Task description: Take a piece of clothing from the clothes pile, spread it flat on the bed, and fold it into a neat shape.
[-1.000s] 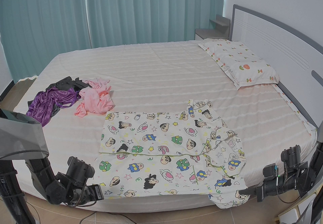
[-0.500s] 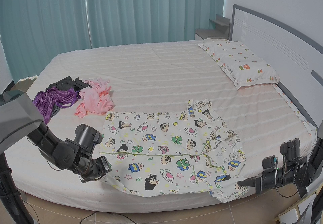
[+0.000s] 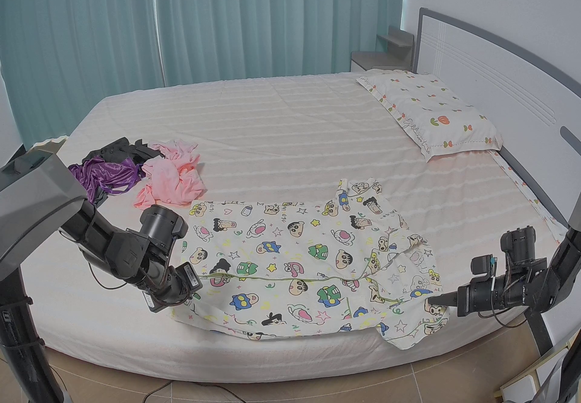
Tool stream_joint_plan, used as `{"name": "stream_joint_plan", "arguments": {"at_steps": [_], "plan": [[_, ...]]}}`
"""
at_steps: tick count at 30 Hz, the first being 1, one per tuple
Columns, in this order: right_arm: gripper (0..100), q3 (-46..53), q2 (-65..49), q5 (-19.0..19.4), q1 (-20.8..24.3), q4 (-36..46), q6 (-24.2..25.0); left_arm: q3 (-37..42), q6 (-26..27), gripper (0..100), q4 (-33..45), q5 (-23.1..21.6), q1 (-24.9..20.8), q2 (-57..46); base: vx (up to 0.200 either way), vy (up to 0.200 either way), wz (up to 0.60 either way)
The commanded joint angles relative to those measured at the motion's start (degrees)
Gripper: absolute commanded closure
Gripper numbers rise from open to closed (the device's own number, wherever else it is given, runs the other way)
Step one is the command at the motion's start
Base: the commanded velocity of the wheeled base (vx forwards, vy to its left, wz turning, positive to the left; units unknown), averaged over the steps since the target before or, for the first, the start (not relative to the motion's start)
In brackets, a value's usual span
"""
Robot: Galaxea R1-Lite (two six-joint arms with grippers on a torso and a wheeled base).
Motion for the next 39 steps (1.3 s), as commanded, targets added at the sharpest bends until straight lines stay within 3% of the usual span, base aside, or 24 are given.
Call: {"name": "stream_joint_plan", "arguments": {"at_steps": [1,7,34,39], "plan": [[100,-2.9,2.8,0.1,-1.3,-0.3,0.1,-3.9,-0.2,100,3.0,-2.9,2.0,0.4,0.0,0.0,0.0],[100,-5.5,4.4,0.1,-1.9,-0.8,0.6,-9.0,-4.1,100,4.9,-6.7,5.4,0.5,0.0,0.0,0.0],[100,-16.5,10.6,-0.5,-1.2,-0.9,1.7,-22.5,-5.7,100,4.7,-5.5,9.1,11.6,0.0,0.0,0.0],[100,-18.3,11.5,-1.4,-0.7,-1.0,4.3,-24.3,-5.9,100,4.6,-4.4,9.6,13.2,0.0,0.0,0.0]]}}
